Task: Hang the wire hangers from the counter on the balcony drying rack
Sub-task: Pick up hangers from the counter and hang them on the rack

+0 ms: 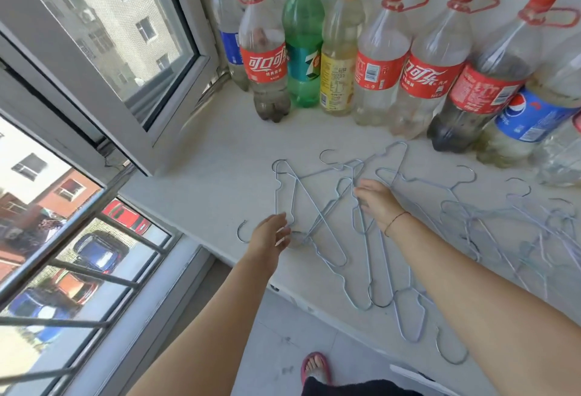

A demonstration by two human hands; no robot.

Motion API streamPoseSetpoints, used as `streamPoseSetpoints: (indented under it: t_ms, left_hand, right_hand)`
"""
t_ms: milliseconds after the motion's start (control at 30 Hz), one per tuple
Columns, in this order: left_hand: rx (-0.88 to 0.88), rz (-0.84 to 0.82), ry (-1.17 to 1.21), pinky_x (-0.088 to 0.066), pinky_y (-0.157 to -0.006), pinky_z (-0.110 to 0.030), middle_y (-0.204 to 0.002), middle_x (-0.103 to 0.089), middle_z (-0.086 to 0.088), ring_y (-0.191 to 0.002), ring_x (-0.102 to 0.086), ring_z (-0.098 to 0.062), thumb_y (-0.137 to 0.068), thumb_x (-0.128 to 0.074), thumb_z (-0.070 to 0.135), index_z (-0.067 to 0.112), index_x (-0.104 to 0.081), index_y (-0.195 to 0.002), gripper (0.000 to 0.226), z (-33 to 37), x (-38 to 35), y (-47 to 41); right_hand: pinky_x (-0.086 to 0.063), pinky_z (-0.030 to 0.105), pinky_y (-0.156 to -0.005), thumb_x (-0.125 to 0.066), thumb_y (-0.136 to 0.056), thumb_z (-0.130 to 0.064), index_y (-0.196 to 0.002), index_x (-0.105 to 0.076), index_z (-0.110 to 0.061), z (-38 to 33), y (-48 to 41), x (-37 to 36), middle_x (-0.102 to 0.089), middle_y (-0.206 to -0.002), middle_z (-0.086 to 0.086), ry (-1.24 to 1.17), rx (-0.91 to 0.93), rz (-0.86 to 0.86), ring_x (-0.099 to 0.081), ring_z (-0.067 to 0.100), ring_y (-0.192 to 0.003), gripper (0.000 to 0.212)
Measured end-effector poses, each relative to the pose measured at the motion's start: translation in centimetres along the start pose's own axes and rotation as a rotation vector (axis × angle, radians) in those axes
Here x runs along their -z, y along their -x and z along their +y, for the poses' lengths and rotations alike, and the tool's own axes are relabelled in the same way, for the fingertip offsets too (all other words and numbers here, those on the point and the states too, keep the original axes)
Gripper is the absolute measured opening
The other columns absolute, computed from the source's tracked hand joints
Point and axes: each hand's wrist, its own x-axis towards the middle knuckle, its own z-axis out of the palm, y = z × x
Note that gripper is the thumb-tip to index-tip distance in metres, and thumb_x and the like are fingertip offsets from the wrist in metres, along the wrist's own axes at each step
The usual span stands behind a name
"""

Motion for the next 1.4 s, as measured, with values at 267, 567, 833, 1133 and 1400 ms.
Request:
streamPoseSetpoints:
  t_ms: [267,567,833,1133,1400]
  left_hand:
    - [0.121,0.065,0.11,-0.043,-0.08,-0.03,-0.089,-0.055,-0.007,-0.095,-0.055,-0.024,-0.091,-0.055,0.012,0.007,-0.058,-0.102,0.012,-0.5,-0.1,0.2]
    - [0.191,0.02,0.25,-0.047,-0.071,-0.031,-0.094,-0.059,-0.011,-0.083,-0.059,-0.024,-0.09,-0.054,0.019,0.007,-0.054,-0.095,0.012,0.3,0.9,0.0]
    - [0.216,0.01,0.287,-0.047,-0.07,-0.03,-0.093,-0.06,-0.012,-0.079,-0.059,-0.023,-0.092,-0.053,0.018,0.004,-0.054,-0.103,0.019,0.6,0.9,-0.3]
    - [0.24,-0.139,0.286,-0.043,-0.069,-0.027,-0.094,-0.063,-0.006,-0.076,-0.057,-0.016,-0.091,-0.053,0.027,0.004,-0.058,-0.114,0.033,0.8,0.7,-0.4]
    - [0.155,-0.317,0.315,-0.042,-0.099,-0.038,-0.111,-0.066,-0.007,-0.106,-0.06,-0.024,-0.094,-0.048,0.029,0.011,-0.06,-0.108,0.026,2.0,-0.2,-0.4]
  right_hand:
    - [-0.028,0.022,-0.06,-0.056,-0.084,-0.012,-0.07,-0.046,-0.014,-0.8,-1.1,-0.4,-0.037,-0.072,0.0,-0.217,-0.105,-0.048,-0.036,0.01,-0.064,0.018]
    - [-0.03,0.034,-0.106,-0.046,-0.094,-0.024,-0.099,-0.054,-0.022,-2.4,-2.2,-0.6,-0.051,-0.136,0.007,-0.363,-0.216,-0.058,-0.042,0.019,-0.131,0.009]
    - [-0.037,0.026,-0.073,-0.05,-0.091,-0.024,-0.1,-0.056,-0.02,-3.0,-4.0,-1.2,-0.053,-0.135,0.006,-0.377,-0.238,0.027,-0.05,0.013,-0.113,0.011]
    - [-0.03,0.024,-0.057,-0.051,-0.091,-0.025,-0.074,-0.052,-0.018,-3.3,-4.4,-1.5,-0.055,-0.083,-0.003,-0.324,-0.291,0.023,-0.048,0.005,-0.069,0.018]
    - [-0.03,0.023,-0.056,-0.046,-0.093,-0.021,-0.07,-0.048,-0.016,-3.6,-4.5,-2.4,-0.049,-0.073,-0.001,-0.261,-0.322,0.002,-0.048,0.007,-0.065,0.023]
